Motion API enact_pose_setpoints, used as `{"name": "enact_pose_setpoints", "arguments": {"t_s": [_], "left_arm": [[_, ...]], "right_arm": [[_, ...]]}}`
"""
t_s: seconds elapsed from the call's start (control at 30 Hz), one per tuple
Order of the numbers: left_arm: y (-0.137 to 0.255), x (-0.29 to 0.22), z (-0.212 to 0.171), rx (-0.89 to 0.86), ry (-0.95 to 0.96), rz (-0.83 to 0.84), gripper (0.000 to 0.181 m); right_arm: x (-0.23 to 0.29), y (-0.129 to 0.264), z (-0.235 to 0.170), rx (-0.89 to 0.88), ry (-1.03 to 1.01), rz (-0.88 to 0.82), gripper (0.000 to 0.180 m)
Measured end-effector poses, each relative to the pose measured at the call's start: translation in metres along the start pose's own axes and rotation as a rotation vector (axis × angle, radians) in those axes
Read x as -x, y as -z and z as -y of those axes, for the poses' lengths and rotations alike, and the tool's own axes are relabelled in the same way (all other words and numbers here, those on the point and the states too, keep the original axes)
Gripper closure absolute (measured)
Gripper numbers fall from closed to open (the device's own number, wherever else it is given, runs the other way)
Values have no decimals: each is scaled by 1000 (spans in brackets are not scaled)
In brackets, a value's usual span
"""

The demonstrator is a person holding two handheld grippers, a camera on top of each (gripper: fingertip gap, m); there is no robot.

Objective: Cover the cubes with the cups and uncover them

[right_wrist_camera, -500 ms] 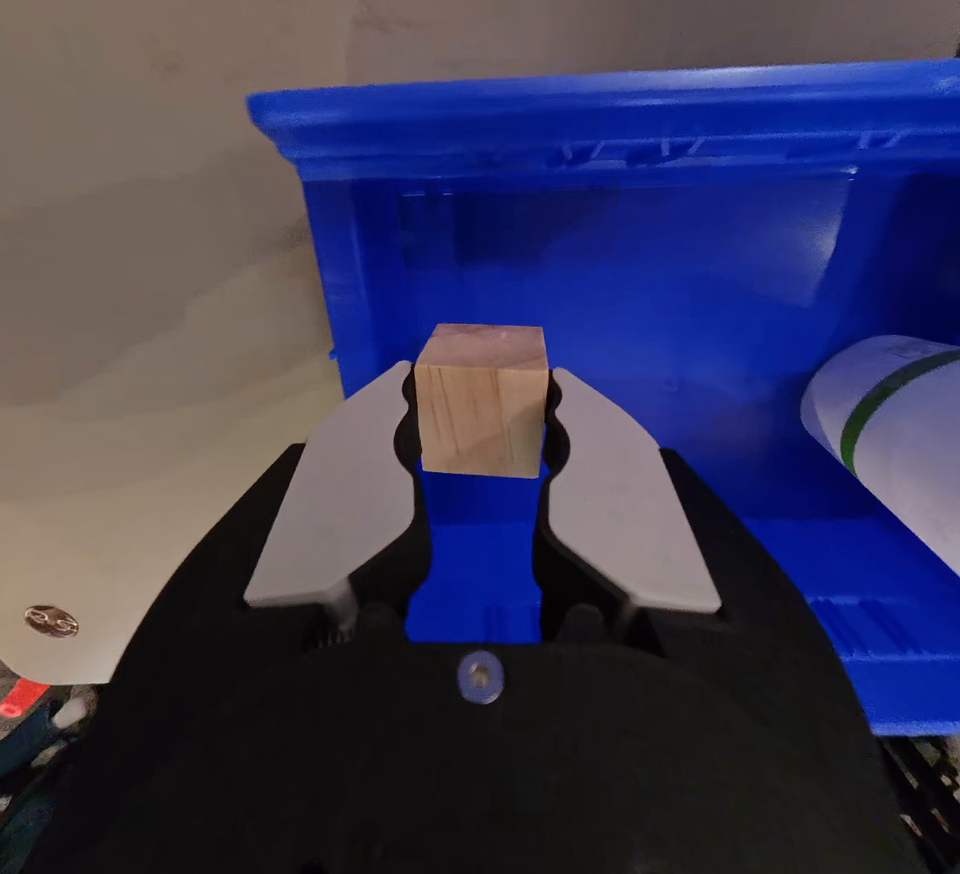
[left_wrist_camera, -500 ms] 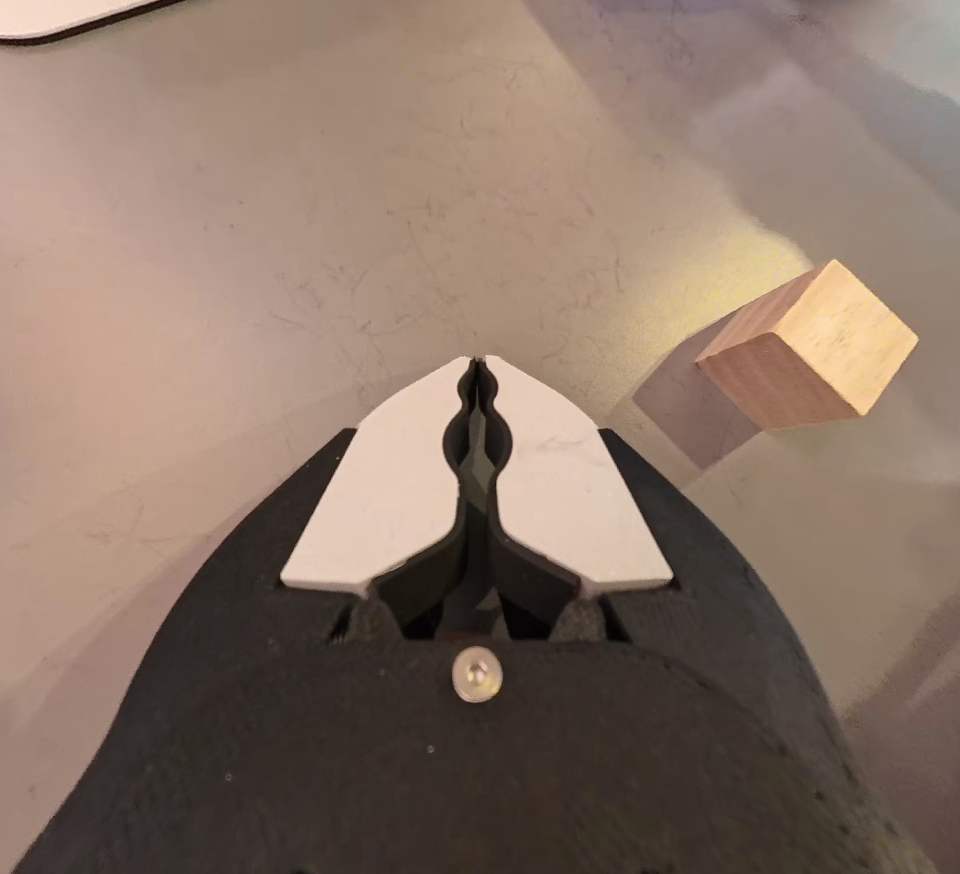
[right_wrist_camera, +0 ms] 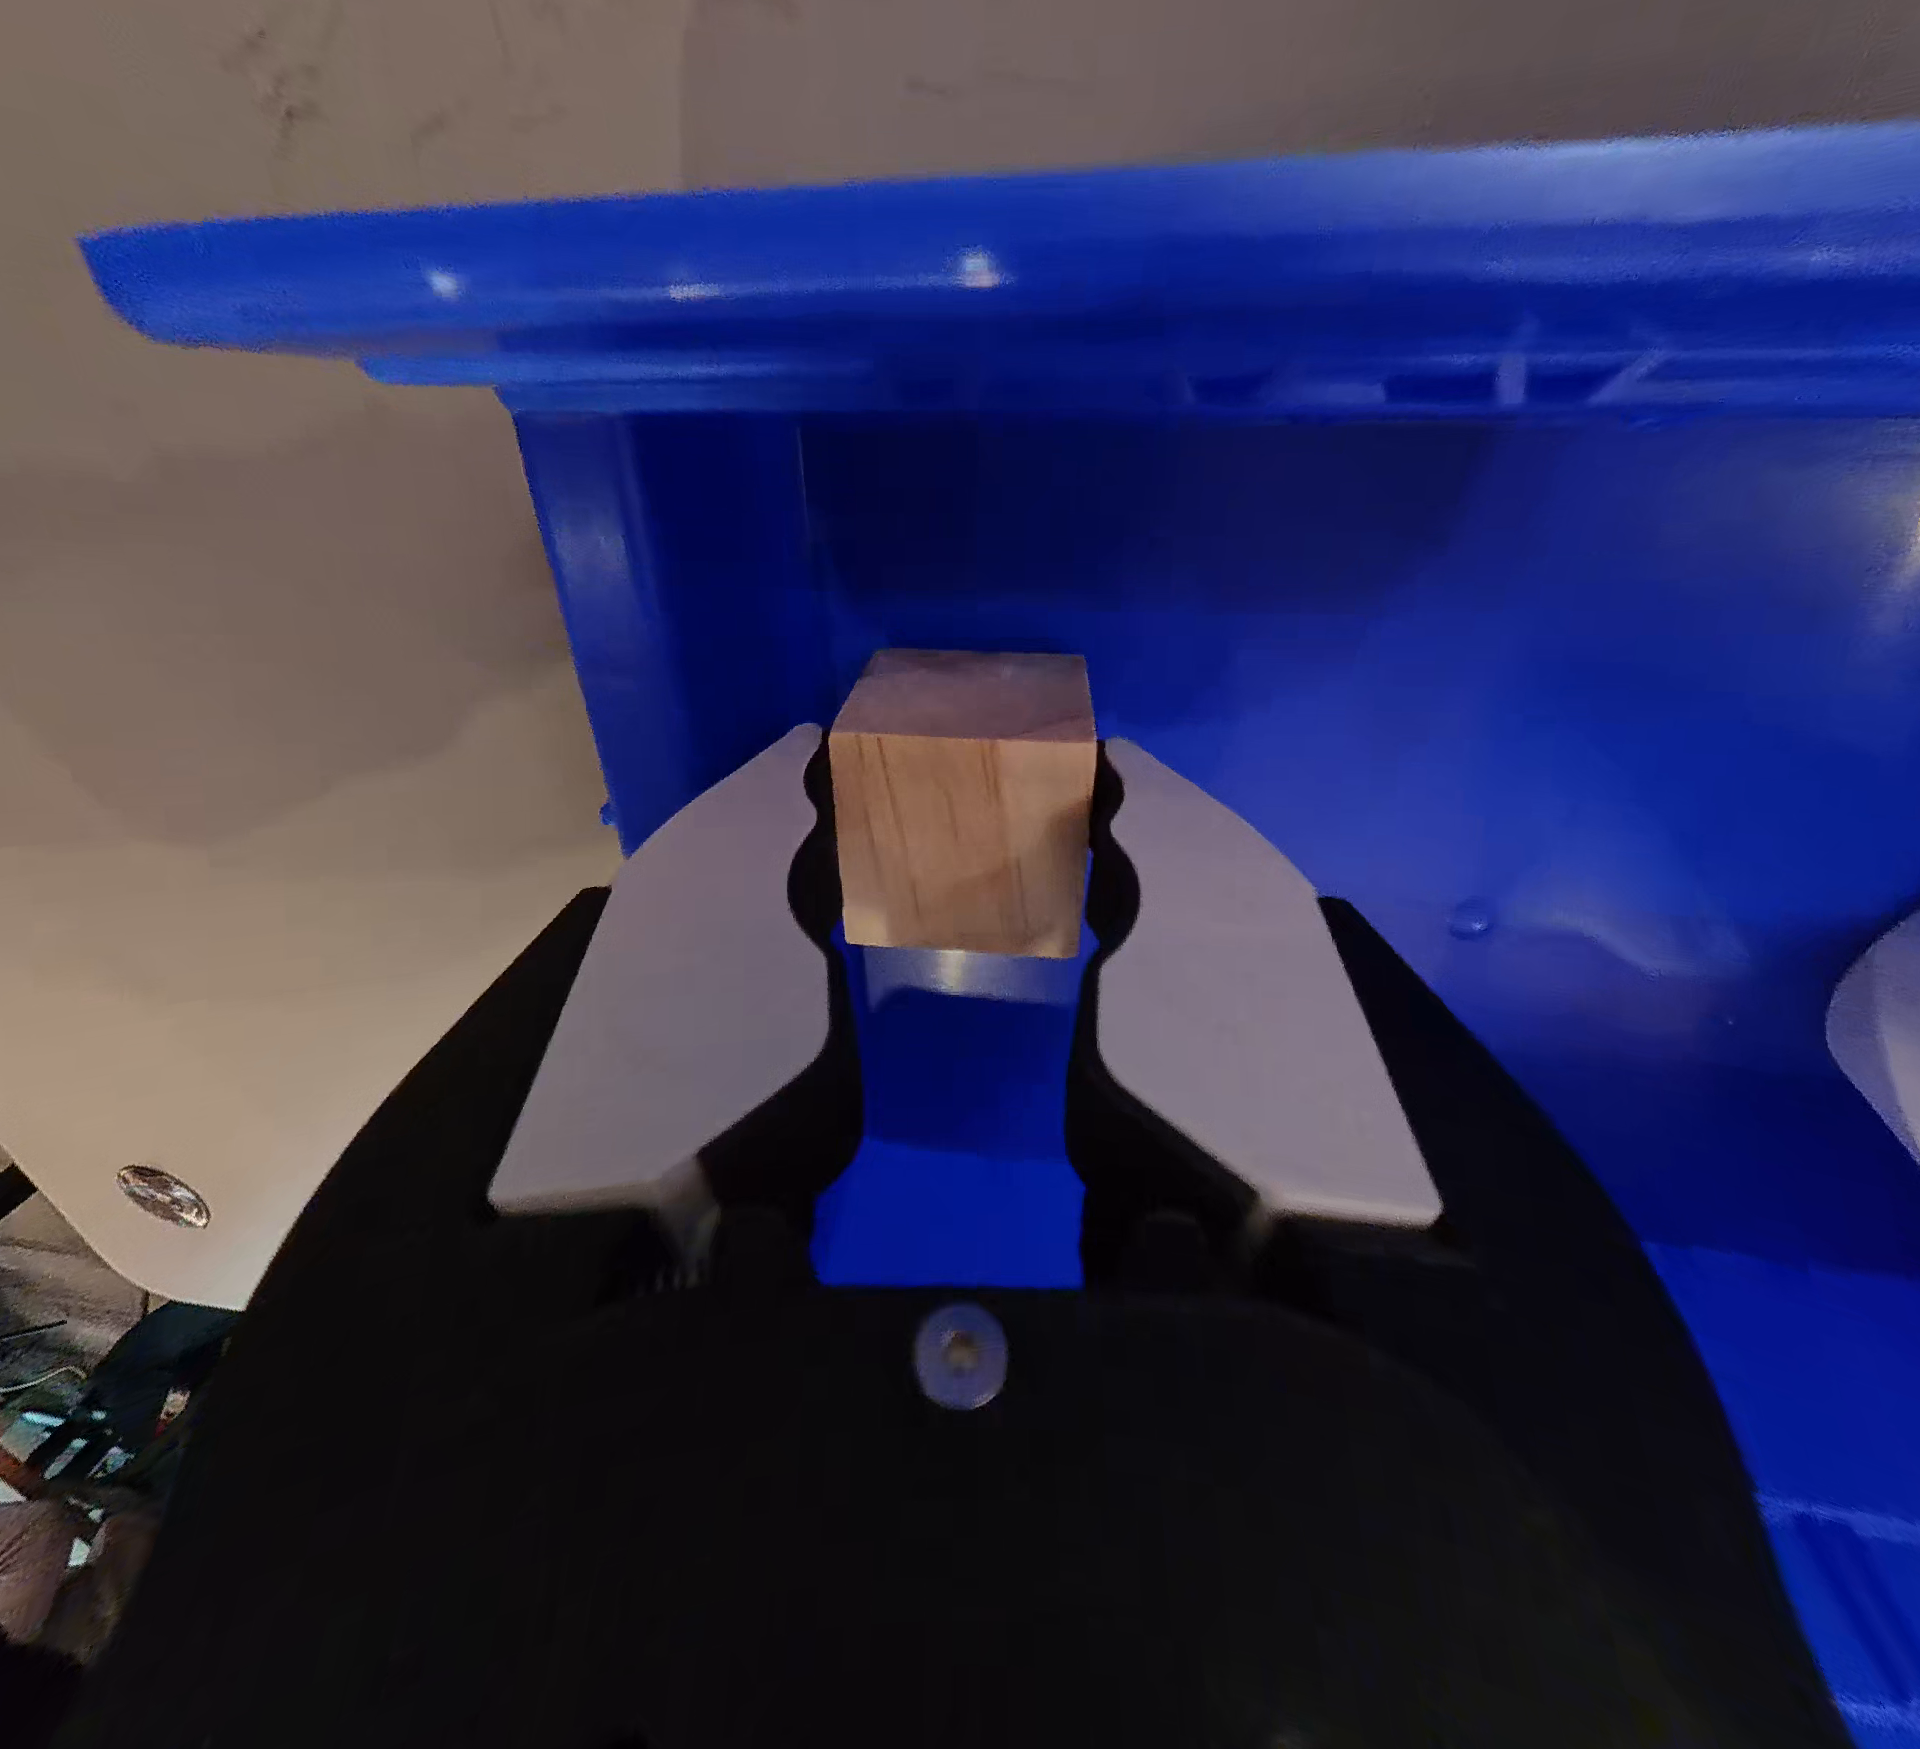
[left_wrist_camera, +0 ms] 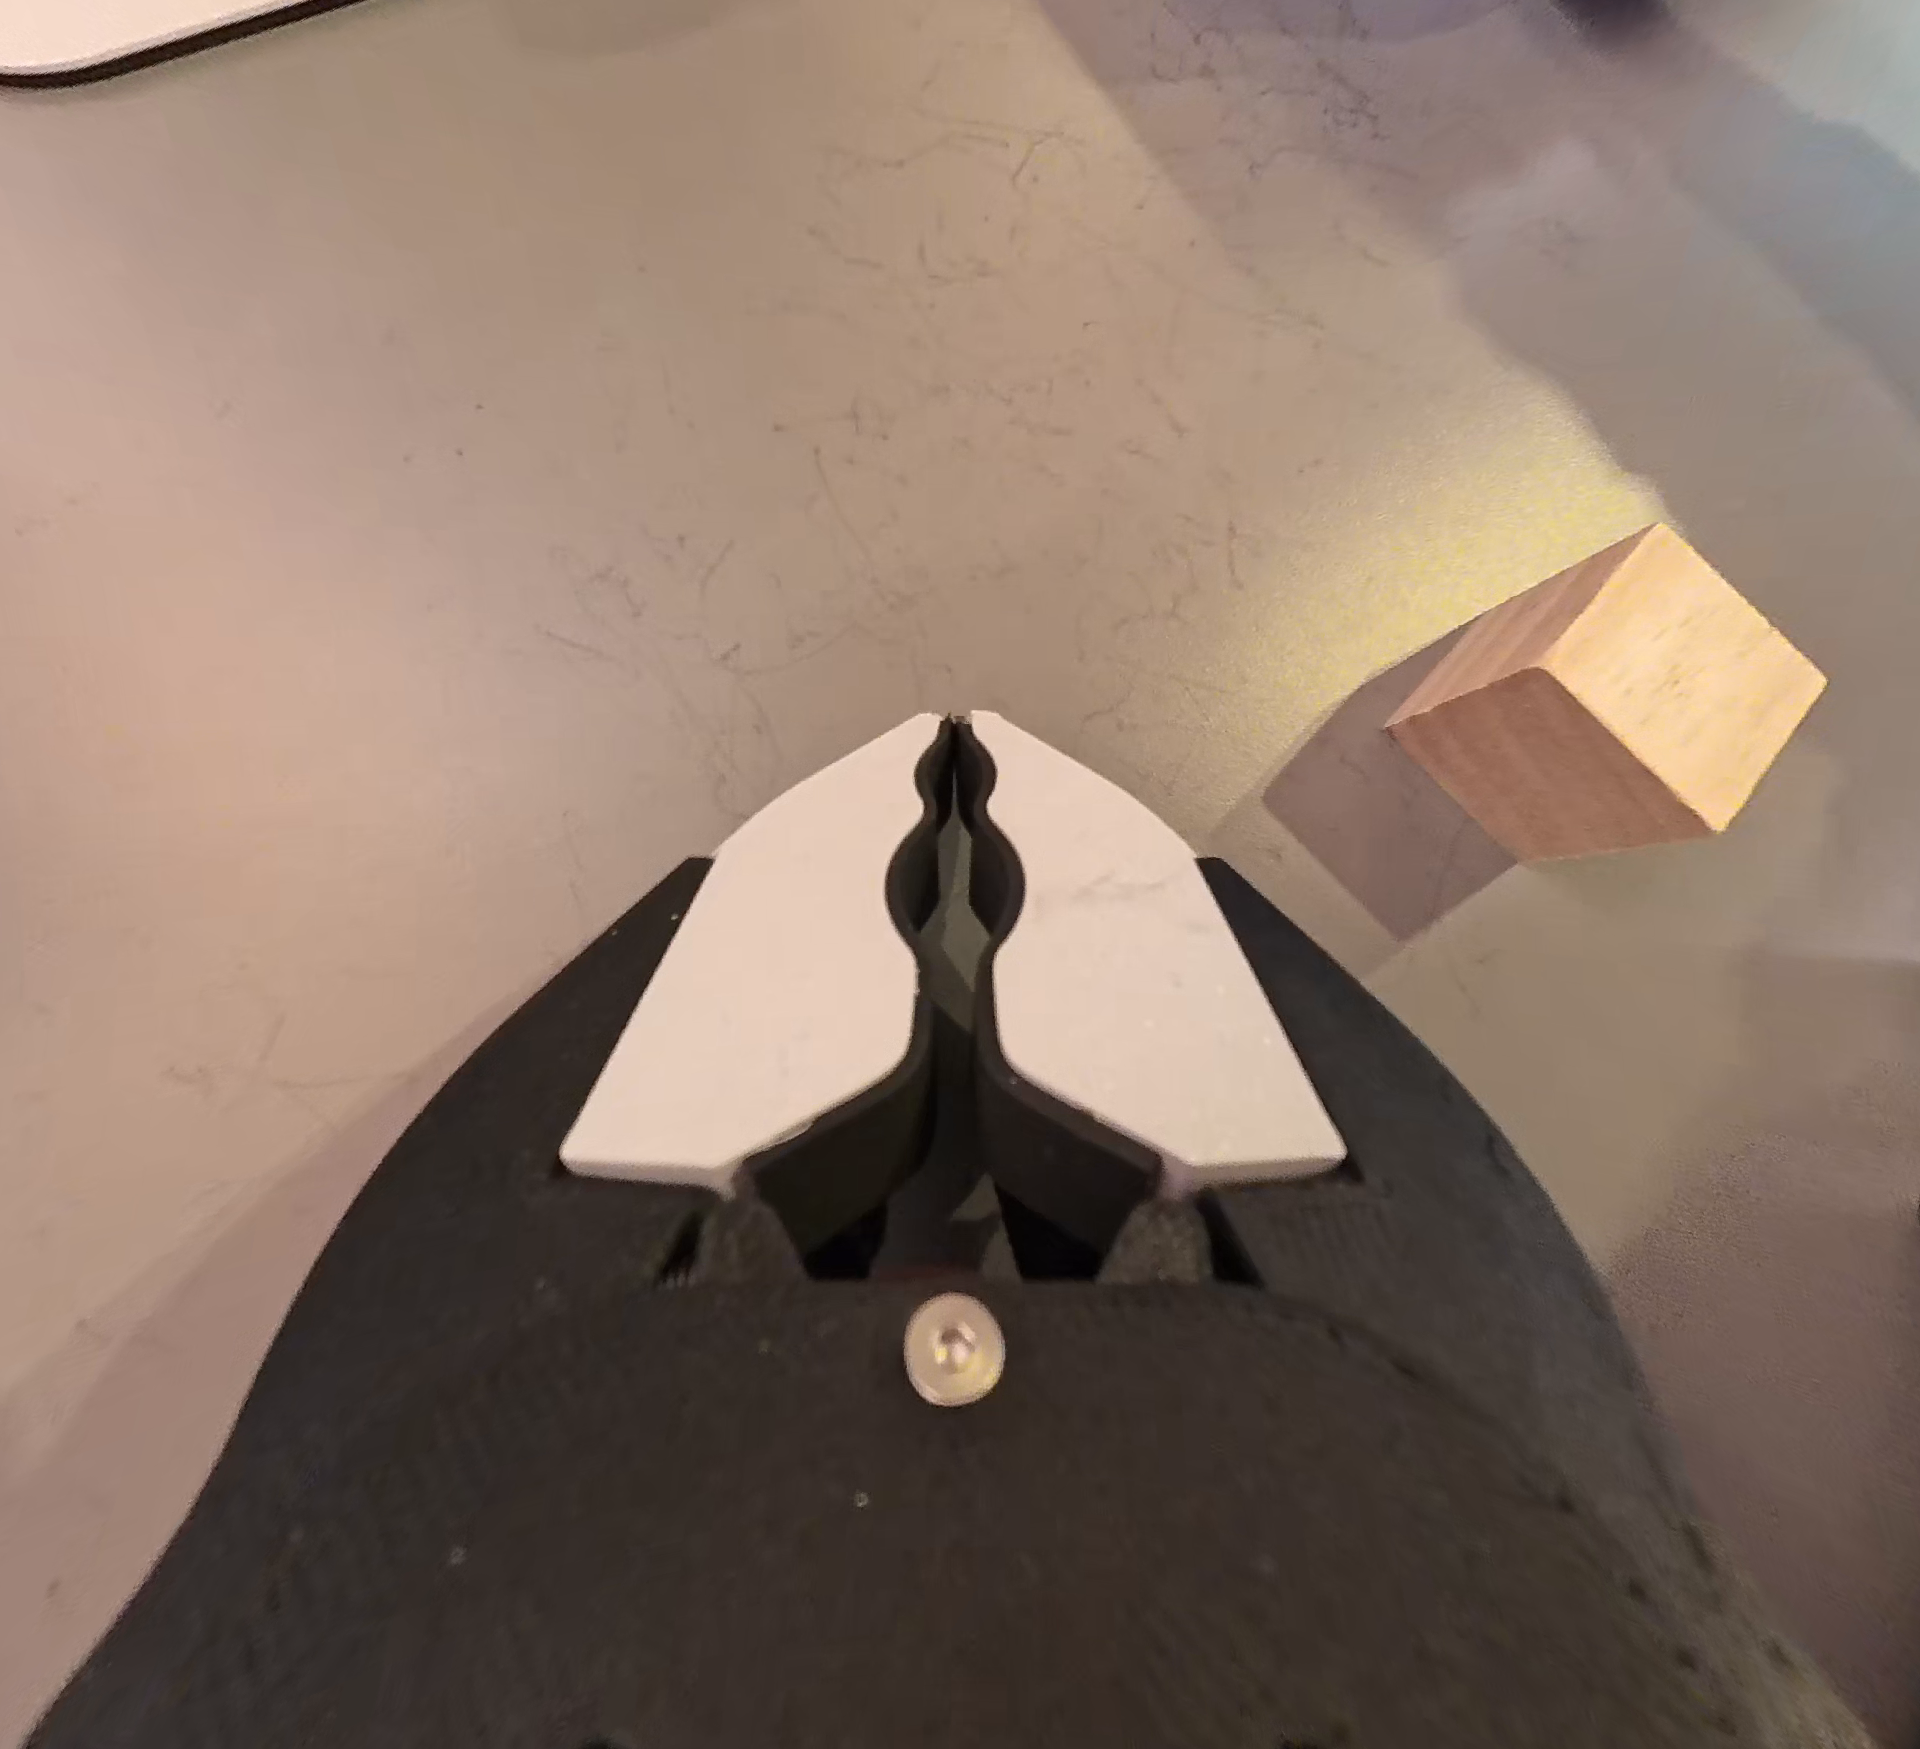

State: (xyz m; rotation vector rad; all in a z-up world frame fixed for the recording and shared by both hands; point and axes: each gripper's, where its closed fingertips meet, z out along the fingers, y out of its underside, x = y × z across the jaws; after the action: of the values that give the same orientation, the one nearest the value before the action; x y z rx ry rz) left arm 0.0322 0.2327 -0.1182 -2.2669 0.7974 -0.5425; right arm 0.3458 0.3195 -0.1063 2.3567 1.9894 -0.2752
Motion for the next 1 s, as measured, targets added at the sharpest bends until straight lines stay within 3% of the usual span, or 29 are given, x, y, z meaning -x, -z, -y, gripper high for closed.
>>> {"name": "enact_pose_setpoints", "arguments": {"t_s": [0.27, 0.4, 0.63, 0.8, 1.0], "left_arm": [[0, 0, 0, 0, 0, -4, 181], [0, 0, 0, -1, 2, -6, 181], [0, -1, 0, -1, 1, -8, 181], [0, -1, 0, 0, -2, -4, 181], [0, -1, 0, 2, -9, 3, 181]], "right_arm": [[1, 5, 1, -36, -29, 23, 127], [2, 28, 0, -79, -52, -12, 109], [32, 74, 9, -190, -64, -101, 113], [105, 88, 71, -309, 93, -110, 119], [174, 26, 153, -316, 239, -85, 110]]}}
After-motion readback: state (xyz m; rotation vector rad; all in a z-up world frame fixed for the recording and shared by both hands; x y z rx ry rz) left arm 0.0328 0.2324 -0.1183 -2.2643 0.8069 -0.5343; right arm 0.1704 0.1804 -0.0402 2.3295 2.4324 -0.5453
